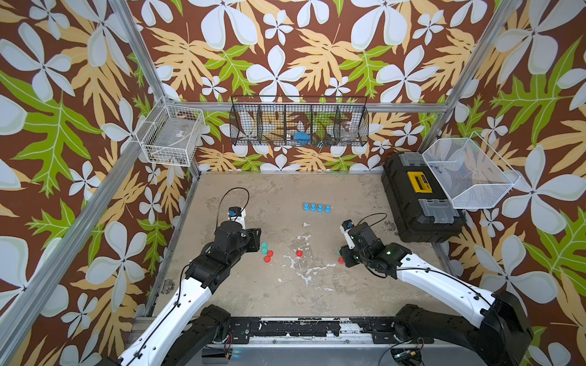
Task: Close the stamp cap
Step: Pick up the stamp from the center of the board.
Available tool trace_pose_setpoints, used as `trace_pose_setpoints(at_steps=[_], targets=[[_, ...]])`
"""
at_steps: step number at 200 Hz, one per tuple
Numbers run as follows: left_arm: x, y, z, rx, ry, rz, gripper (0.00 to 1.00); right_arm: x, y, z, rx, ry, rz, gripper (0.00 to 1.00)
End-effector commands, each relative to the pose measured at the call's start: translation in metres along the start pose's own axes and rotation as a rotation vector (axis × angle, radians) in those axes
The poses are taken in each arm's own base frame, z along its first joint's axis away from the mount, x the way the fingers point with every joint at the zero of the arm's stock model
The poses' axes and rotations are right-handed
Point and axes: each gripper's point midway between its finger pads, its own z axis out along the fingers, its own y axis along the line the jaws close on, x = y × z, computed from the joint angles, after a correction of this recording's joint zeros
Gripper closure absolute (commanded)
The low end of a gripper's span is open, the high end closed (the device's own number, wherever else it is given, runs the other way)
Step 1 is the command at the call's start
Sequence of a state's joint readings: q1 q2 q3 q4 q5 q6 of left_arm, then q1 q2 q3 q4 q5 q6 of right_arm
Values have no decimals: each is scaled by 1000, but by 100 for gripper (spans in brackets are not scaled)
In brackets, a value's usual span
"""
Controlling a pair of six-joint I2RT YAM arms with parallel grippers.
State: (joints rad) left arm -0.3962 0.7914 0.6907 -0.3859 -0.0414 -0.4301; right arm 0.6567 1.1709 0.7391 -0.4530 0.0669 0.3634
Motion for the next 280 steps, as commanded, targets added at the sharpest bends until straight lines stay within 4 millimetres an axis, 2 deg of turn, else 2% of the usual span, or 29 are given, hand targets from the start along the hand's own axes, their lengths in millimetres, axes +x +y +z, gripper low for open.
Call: trace_pose_setpoints(at_steps=[1, 42, 63, 124, 178, 280], targets=[[8, -3, 0, 35, 30, 25, 58, 10, -6, 5, 43, 28, 28, 63], [21, 8, 11, 18, 54, 25, 58, 27, -9, 15, 57, 73, 35, 63], [16, 7, 9, 25, 33, 27, 58, 30, -10, 20, 64, 82, 33, 63], [17, 12, 10, 2, 23, 28, 58, 31, -11, 31, 89, 99, 25, 64], [17, 12, 10, 3, 26, 28, 58, 25, -10, 39, 107, 98, 14, 64], [18, 13, 10, 0, 29, 28, 58, 26, -9, 55, 116, 121, 1, 68]])
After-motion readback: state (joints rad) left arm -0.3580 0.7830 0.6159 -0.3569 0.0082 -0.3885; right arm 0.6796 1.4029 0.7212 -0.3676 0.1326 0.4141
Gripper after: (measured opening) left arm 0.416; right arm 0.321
